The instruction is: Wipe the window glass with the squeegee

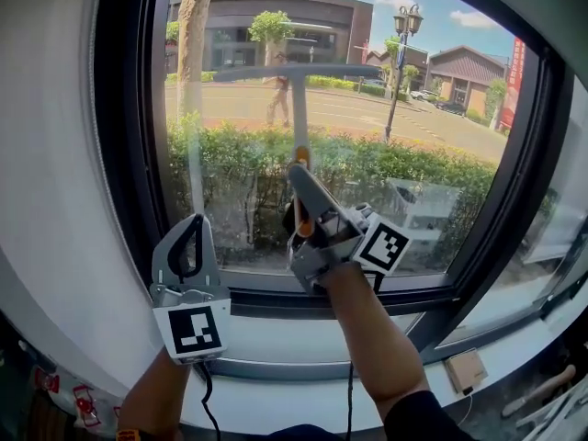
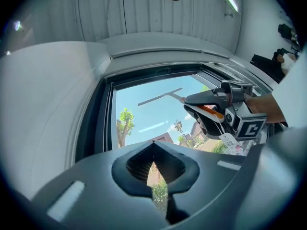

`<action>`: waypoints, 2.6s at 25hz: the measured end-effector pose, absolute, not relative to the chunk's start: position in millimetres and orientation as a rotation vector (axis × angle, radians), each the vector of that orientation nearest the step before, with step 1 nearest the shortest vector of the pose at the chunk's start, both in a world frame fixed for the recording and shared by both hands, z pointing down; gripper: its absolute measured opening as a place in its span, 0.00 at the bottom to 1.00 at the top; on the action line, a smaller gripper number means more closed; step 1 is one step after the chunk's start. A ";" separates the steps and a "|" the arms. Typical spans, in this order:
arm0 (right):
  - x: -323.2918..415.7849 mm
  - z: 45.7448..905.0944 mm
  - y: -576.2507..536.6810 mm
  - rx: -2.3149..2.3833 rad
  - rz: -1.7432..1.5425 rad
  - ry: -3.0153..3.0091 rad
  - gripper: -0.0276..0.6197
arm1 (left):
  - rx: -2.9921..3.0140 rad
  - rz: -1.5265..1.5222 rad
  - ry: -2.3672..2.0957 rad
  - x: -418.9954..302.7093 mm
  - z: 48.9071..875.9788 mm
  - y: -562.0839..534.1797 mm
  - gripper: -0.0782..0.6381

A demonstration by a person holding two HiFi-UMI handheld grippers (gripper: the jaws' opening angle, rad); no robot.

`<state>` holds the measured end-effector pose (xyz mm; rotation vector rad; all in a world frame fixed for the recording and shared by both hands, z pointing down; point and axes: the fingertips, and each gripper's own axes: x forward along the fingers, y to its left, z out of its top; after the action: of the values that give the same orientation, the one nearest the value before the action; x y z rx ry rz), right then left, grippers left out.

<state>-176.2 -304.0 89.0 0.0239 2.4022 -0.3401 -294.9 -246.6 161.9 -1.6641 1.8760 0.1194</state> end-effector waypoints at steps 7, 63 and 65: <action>-144.5 21.7 -314.9 0.074 -0.312 2.364 0.11 | -1.624 0.198 1.789 -246.4 84.1 -246.4 0.13; -36.4 153.0 -323.5 0.085 -0.436 2.407 0.12 | -1.850 0.109 1.793 -142.4 173.0 -325.6 0.13; -19.3 120.0 -330.5 0.083 -0.362 2.415 0.12 | -1.822 0.150 1.772 -130.6 143.9 -323.4 0.13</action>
<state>-19.3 -330.5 120.0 0.0832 2.4150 -0.3618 -130.6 -323.4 143.9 -1.8222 1.7716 0.1496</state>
